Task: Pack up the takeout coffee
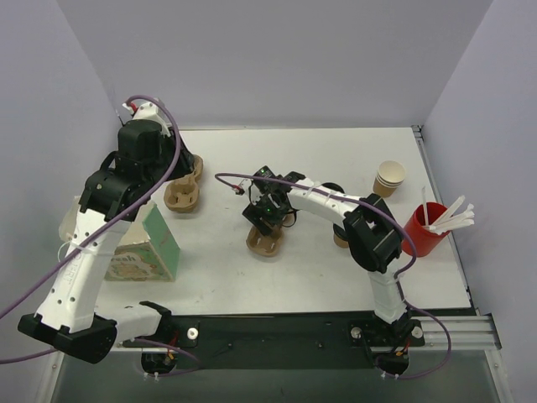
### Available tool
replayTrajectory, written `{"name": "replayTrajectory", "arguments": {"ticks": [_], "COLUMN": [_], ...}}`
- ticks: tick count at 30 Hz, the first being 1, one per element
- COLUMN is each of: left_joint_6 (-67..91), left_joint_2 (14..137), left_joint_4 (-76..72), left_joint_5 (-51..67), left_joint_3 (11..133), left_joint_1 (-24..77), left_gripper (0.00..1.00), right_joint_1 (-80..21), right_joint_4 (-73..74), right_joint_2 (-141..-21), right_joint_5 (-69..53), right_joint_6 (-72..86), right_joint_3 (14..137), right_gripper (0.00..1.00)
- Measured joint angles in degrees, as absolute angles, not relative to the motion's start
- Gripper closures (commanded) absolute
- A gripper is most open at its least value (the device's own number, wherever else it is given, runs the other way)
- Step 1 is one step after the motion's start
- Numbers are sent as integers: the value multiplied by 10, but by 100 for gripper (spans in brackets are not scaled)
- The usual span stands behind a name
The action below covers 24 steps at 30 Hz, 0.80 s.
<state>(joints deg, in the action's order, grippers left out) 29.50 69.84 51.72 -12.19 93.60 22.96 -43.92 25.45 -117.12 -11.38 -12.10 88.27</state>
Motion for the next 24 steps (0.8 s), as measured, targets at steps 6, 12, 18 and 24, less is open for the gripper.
{"name": "replayTrajectory", "arguments": {"ticks": [6,12,18,24], "left_joint_6": [314,351,419,516], "left_joint_2": [686,674,682,716], "left_joint_4": [525,549,623,726], "left_joint_5": [-164,-225,-291,-351], "left_joint_3": [933,933,951,1043], "left_joint_1": [216,202,183,168], "left_gripper": [57,57,57,56], "right_joint_1": [-438,-435,-434,-432], "right_joint_4": [255,255,255,255], "right_joint_2": [-1171,-1171,-1168,-1156], "right_joint_5": [-114,-111,-107,-100], "right_joint_6": [-119,-109,-88,-72], "right_joint_3": [883,883,883,883], "right_gripper": [44,49,51,52]}}
